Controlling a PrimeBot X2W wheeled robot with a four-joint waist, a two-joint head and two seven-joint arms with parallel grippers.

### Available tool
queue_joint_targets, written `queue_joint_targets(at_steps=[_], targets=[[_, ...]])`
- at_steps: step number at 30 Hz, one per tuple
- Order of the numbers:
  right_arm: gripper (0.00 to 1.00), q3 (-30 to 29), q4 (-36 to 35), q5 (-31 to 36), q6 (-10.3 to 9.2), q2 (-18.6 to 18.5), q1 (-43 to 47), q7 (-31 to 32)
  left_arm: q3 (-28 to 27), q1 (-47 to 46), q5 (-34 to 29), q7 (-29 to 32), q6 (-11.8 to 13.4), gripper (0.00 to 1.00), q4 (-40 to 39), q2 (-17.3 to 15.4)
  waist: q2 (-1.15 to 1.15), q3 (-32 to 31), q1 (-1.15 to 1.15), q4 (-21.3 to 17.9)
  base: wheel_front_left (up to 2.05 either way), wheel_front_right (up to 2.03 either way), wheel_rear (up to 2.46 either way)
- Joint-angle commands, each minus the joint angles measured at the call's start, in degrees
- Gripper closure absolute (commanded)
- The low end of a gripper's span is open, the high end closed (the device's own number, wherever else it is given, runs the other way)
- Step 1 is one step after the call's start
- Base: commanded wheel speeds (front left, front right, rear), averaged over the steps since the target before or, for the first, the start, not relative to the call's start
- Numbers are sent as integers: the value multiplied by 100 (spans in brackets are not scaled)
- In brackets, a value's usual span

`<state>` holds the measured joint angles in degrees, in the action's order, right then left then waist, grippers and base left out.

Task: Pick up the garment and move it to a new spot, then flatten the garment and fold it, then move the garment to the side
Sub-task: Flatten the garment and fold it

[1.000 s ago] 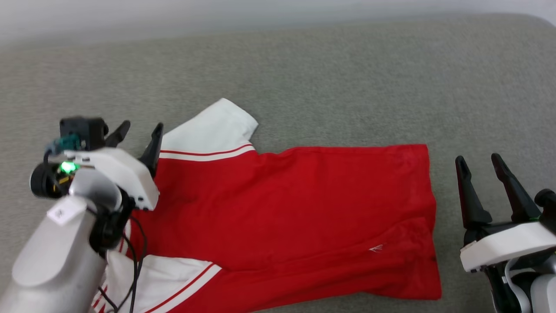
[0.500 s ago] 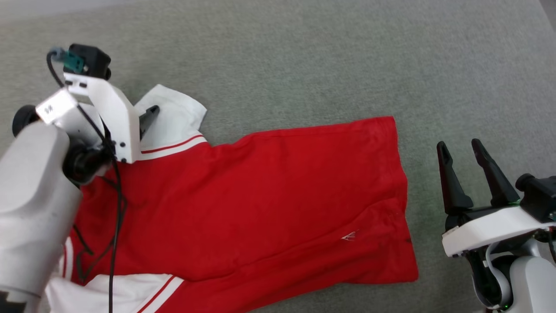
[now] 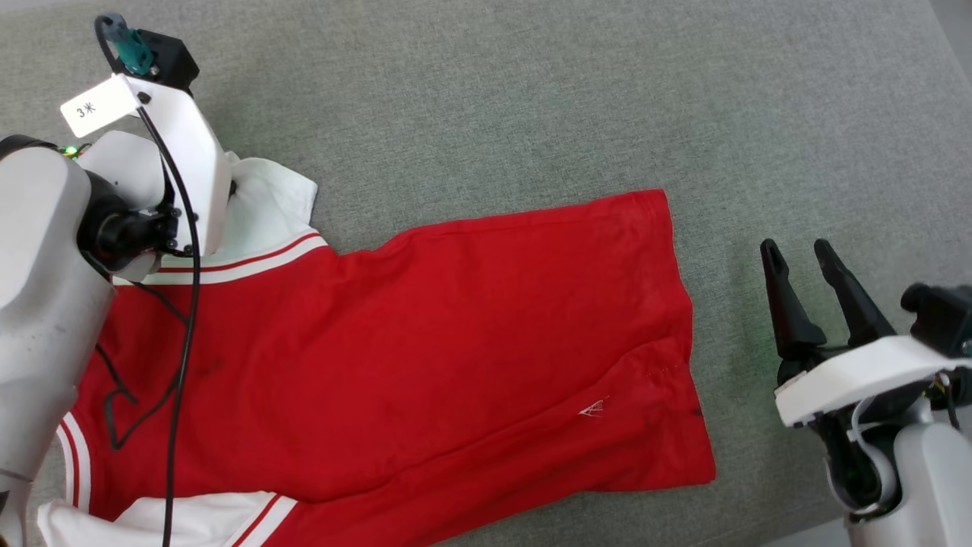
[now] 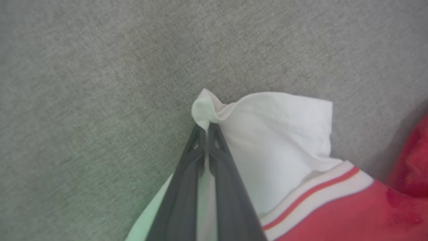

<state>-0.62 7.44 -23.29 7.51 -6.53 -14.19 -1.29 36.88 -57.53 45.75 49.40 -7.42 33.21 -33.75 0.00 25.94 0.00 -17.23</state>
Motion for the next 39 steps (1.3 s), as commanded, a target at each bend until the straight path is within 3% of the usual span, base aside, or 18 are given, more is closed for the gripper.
queue_joint_targets(at_steps=[1,5,14,20,26,27,28,29,33,34,39], targets=[[0,56,94,-141,-5,-140,-167,129,140,186,-32,-51,-7,100,65,92,0,-38,0,37,0,0,0],[0,263,289,-474,-5,-439,-395,619,110,57,-91,-250,-2,100,-15,127,0,-119,0,136,0,0,0],[0,1013,697,-1420,-5,-1431,-1229,2722,-160,-225,47,-986,17,100,-243,398,0,-204,0,797,0,0,0],[0,1443,930,-1566,-5,-1723,-1799,3410,-164,-274,68,-1255,19,100,-365,549,0,-100,0,1166,0,0,0],[0,2048,1503,-1716,-4,-1758,-2044,4234,-133,-179,81,-1458,14,100,-390,641,0,4,0,1332,0,0,0],[50,2171,1588,-1747,-3,-1746,-2028,4363,-133,-164,87,-1495,14,100,-382,639,0,16,0,1350,0,0,0],[78,2275,1660,-1771,-2,-1759,-2024,4470,-133,-148,90,-1530,13,100,-365,645,0,22,0,1368,0,0,0],[100,2336,1717,-1815,-2,-1765,-2023,4536,-130,-135,86,-1554,12,100,-354,638,0,26,0,1380,0,0,0],[100,2352,1754,-1889,-4,-1926,-2259,4495,-142,-59,128,-1720,8,100,-308,630,0,-17,0,1425,0,0,0],[100,2094,1643,-1861,-9,-2147,-2606,4163,-212,61,132,-2031,6,100,-249,588,0,-164,0,1479,0,0,0],[100,1742,1448,-1767,-8,-2207,-2576,3666,-408,367,205,-2582,44,100,-272,489,0,-427,0,1583,0,0,0]])
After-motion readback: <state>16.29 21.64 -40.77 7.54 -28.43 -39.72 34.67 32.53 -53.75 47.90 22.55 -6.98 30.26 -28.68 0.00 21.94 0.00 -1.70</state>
